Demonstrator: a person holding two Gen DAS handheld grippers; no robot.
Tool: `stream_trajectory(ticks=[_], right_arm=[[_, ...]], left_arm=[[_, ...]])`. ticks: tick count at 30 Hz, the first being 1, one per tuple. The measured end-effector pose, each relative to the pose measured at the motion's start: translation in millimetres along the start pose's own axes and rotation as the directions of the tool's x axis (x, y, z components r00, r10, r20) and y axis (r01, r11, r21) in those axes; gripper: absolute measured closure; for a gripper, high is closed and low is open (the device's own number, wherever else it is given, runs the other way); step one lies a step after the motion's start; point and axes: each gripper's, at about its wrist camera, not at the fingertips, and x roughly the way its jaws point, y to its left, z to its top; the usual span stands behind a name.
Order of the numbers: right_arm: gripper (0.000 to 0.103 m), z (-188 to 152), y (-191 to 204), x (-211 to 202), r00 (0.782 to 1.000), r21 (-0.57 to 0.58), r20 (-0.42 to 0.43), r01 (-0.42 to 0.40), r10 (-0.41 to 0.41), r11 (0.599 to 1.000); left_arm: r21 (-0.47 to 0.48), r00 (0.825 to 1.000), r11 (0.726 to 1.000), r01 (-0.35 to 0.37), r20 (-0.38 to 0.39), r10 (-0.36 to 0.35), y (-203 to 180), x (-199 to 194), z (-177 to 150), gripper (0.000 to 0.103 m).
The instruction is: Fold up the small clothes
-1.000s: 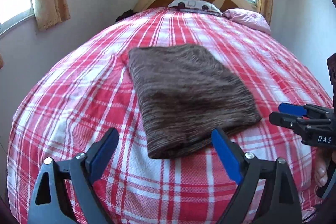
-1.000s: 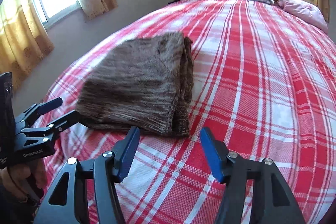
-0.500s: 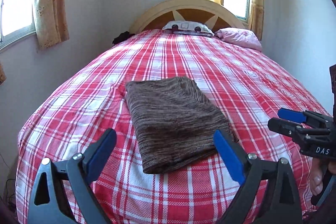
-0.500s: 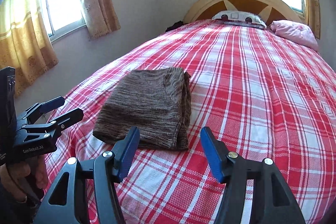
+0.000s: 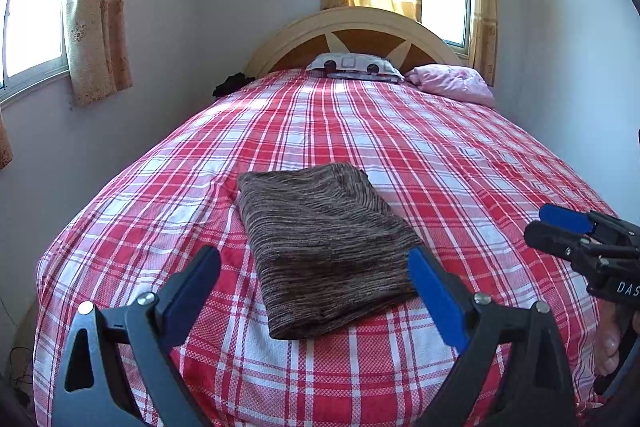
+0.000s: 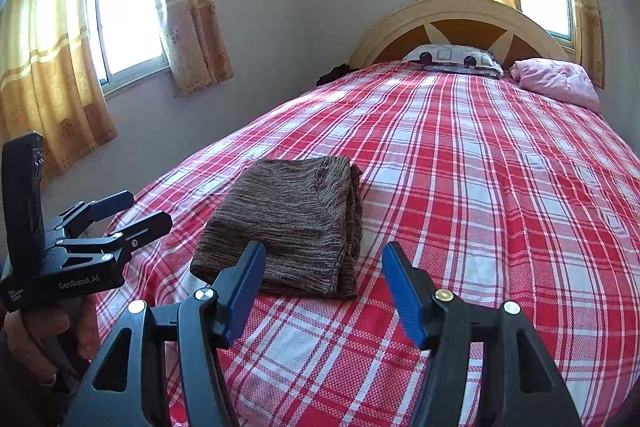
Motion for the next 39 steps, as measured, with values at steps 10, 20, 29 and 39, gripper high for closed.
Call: stream_trajectory(ticks=[10,20,29,39], right_arm=[[0.041,2.9,1.5,-14.5,0.999,0.000,0.034,-0.005,0.005,1.000],[0.041,2.7,3.6,-15.8,0.999,-0.005,0.039,-0.007,0.007,1.000],[0.041,2.7,2.6,-18.5,0.999,0.001,0.052,-0.008,0.008,1.000],[0.041,2.9,1.1,-28.6,0.995,0.006,0.096,0.003,-0.004,1.000]], left_arm=[[0.000,1.000,1.000,0.006,0.018,-0.006,-1.4,-8.6,3.3,0.006],[-0.002,1.000,1.000,0.002,0.023,-0.002,-0.1,-10.0,4.7,0.006],[0.002,1.000,1.000,0.003,0.013,-0.003,0.1,-7.1,5.2,0.006],[0.026,0.998,0.999,-0.021,0.059,0.019,-2.5,-17.0,11.2,0.000]])
